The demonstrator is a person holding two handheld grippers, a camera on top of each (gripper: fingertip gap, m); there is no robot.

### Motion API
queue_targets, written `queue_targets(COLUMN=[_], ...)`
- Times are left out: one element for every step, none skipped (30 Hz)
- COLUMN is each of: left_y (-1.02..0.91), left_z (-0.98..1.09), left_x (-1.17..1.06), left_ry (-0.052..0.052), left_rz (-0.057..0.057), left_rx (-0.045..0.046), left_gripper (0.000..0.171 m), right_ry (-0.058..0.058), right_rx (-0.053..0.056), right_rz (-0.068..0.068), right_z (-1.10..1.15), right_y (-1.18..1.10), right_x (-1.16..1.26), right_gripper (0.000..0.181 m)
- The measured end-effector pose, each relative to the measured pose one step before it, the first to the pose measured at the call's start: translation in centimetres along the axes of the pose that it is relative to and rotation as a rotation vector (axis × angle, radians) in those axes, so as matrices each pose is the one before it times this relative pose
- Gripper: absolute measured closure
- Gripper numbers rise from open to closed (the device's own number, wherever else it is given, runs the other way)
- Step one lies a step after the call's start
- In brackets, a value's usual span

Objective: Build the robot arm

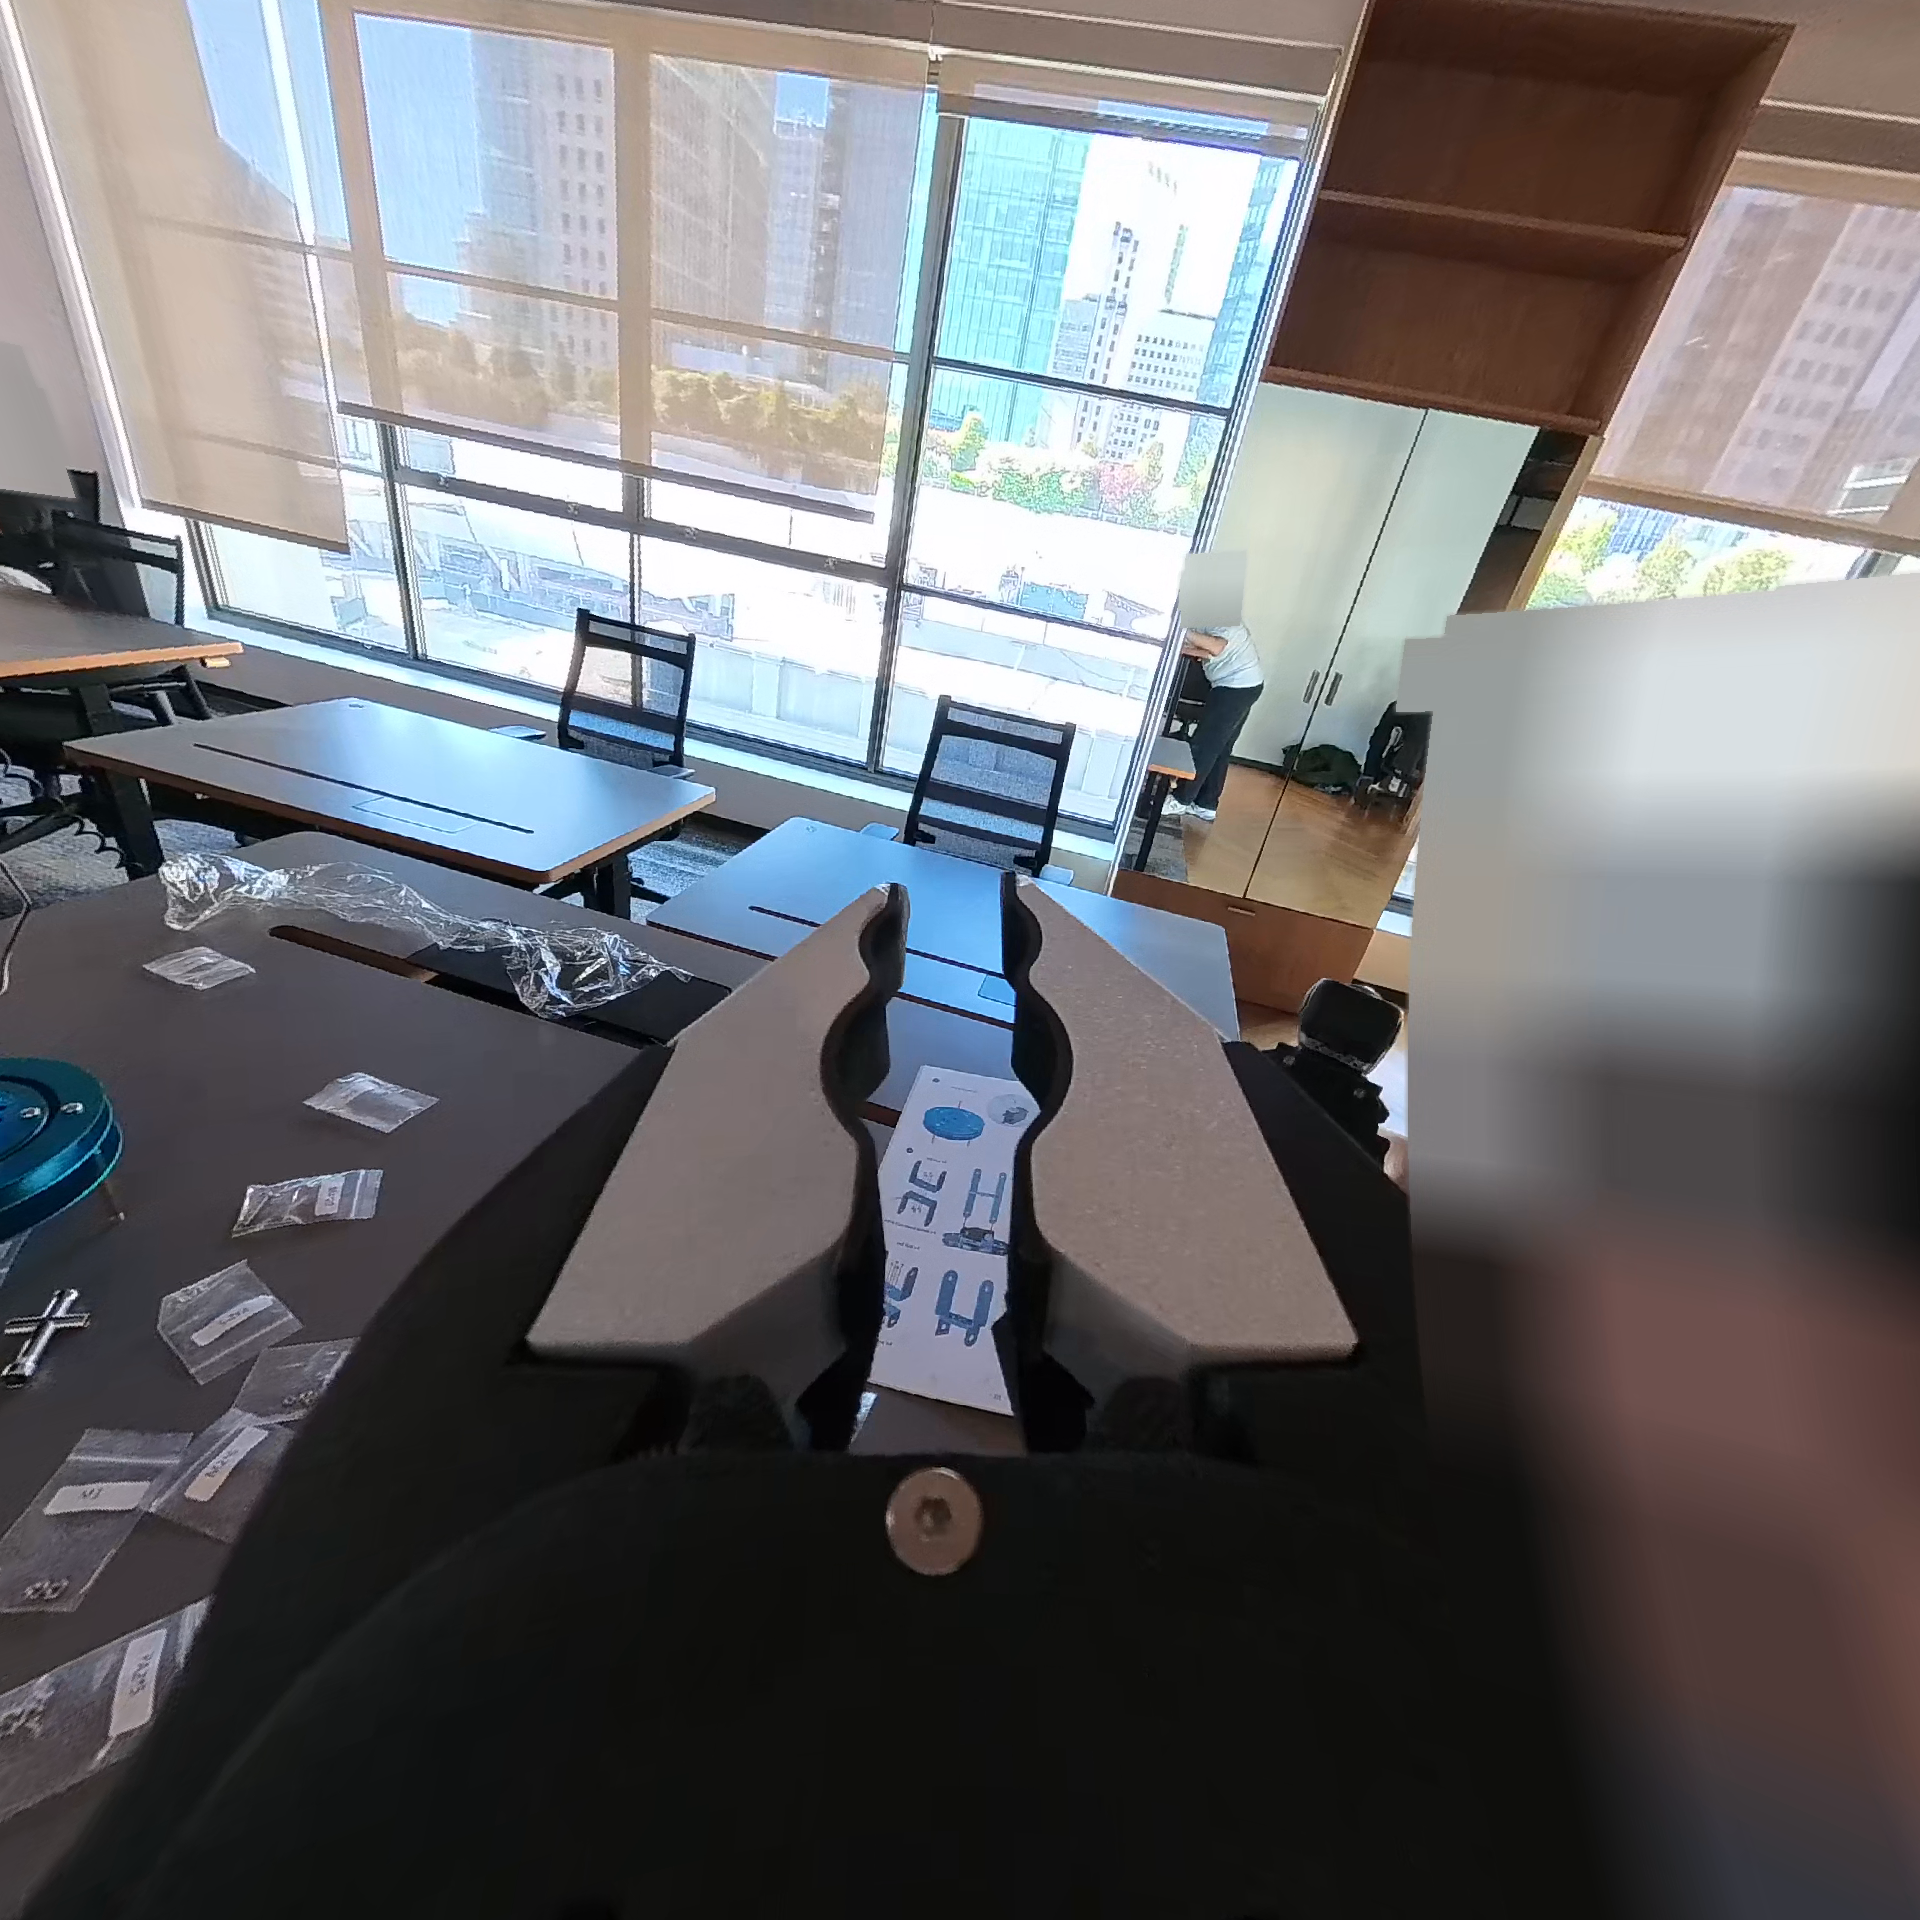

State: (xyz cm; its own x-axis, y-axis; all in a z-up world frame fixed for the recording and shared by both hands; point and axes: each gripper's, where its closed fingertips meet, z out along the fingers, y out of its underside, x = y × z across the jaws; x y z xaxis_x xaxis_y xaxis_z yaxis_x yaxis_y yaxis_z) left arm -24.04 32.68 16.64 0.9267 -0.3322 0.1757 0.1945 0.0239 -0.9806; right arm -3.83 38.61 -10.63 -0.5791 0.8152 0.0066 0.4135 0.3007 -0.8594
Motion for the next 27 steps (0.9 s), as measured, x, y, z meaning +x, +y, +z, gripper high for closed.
queue_targets(left_y=[0.064,0.075,0.094,0.106,0.126,0.124,0.112,0.075,0.046,0.007,-0.033,-0.049,-0.055,-0.062,-0.037,-0.005,0.0,0.004,0.024,0.0,-0.006,-0.022,-0.044,-0.103,-0.173,-0.193,-0.166], left_z=[0.08,0.097,0.125,0.127,0.134,0.136,0.113,0.085,0.048,0.009,-0.035,-0.049,-0.054,-0.055,-0.035,-0.025,-0.004,0.011,0.019,0.004,0.007,-0.035,-0.08,-0.129,-0.168,-0.196,-0.209], left_x=[-0.033,-0.02,-0.018,-0.004,0.01,0.027,0.037,0.049,0.049,0.014,0.012,-0.01,-0.038,-0.037,-0.044,-0.017,-0.006,0.016,0.015,0.029,0.038,0.048,0.081,0.076,0.05,0.066,0.072], left_ry=[-0.0005,0.0001,0.0004,0.0003,0.0004,0.0009,0.0011,0.0011,0.0002,-0.0007,-0.0007,-0.0004,-0.0008,-0.0009,-0.0004,0.0,0.0001,0.0003,0.0003,0.0006,0.0015,0.0024,0.0036,0.0027,0.0005,0.001,0.0011], left_rz=[-0.0005,-0.0007,-0.0008,-0.0003,0.0,0.0003,0.0005,0.0012,0.0021,0.0022,0.001,-0.0004,-0.0012,-0.0013,-0.0012,-0.0009,-0.0002,0.0008,0.0014,0.0015,0.0004,-0.0011,-0.0007,0.0009,0.0011,0.0017,0.0012], left_rx=[-0.00213,-0.00281,-0.0033,-0.00394,-0.00513,-0.00557,-0.00481,-0.00359,-0.00226,-0.00072,0.00113,0.00245,0.0032,0.00295,0.00184,0.00063,-0.00012,-0.00074,-0.00132,-0.00101,-0.00003,0.00073,0.00089,0.00355,0.00681,0.00807,0.00606], left_gripper=[0.155,0.155,0.155,0.155,0.155,0.155,0.155,0.155,0.155,0.155,0.155,0.155,0.156,0.155,0.156,0.156,0.156,0.156,0.156,0.155,0.155,0.155,0.156,0.155,0.156,0.155,0.155], right_ry=[0.0045,0.0032,0.002,0.0008,0.0,0.0004,-0.0002,-0.0007,-0.0006,-0.0011,-0.0005,-0.0003,-0.0011,-0.0006,-0.0015,-0.0013,-0.0014,-0.003,-0.0042,-0.0075,-0.0124,-0.0214,-0.0341,-0.043,-0.0333,-0.0038,0.0069], right_rx=[0.0022,0.0033,0.0034,0.0018,-0.0004,-0.0015,-0.0025,-0.0028,-0.0012,-0.0011,-0.002,-0.0009,0.0007,0.0005,-0.0002,-0.0015,-0.0018,-0.002,-0.0018,-0.0016,-0.0013,0.0095,0.0274,0.0247,0.0015,-0.0177,-0.0262], right_rz=[0.0007,0.0012,0.0016,0.0018,0.0013,-0.0001,-0.0012,-0.0013,-0.0019,-0.0019,-0.0021,-0.0027,-0.0017,0.0002,0.0002,0.0002,0.0009,0.0013,0.0022,0.0042,0.0093,0.012,0.0113,0.0104,0.0021,-0.0127,-0.028], right_z=[-0.133,-0.118,-0.099,-0.065,-0.035,-0.005,0.009,0.017,0.016,0.015,0.01,0.006,-0.01,0.003,0.004,0.029,0.041,0.069,0.1,0.149,0.252,0.431,0.669,0.892,1.035,1.06,0.927], right_y=[-0.035,-0.044,-0.044,-0.003,0.025,0.041,0.042,0.04,0.002,-0.011,0.001,-0.019,-0.036,-0.019,0.012,0.044,0.052,0.072,0.074,0.066,0.01,-0.255,-0.64,-0.674,-0.401,-0.103,0.071], right_x=[0.08,0.073,0.065,0.042,0.026,0.015,-0.005,-0.029,-0.036,-0.065,-0.042,-0.039,-0.038,-0.018,-0.023,-0.017,-0.003,-0.017,-0.037,-0.09,-0.197,-0.39,-0.705,-0.942,-0.921,-0.53,-0.415], right_gripper=[0.155,0.155,0.155,0.155,0.155,0.155,0.155,0.155,0.155,0.155,0.155,0.155,0.155,0.155,0.155,0.155,0.155,0.155,0.155,0.155,0.155,0.153,0.149,0.147,0.146,0.144,0.142])
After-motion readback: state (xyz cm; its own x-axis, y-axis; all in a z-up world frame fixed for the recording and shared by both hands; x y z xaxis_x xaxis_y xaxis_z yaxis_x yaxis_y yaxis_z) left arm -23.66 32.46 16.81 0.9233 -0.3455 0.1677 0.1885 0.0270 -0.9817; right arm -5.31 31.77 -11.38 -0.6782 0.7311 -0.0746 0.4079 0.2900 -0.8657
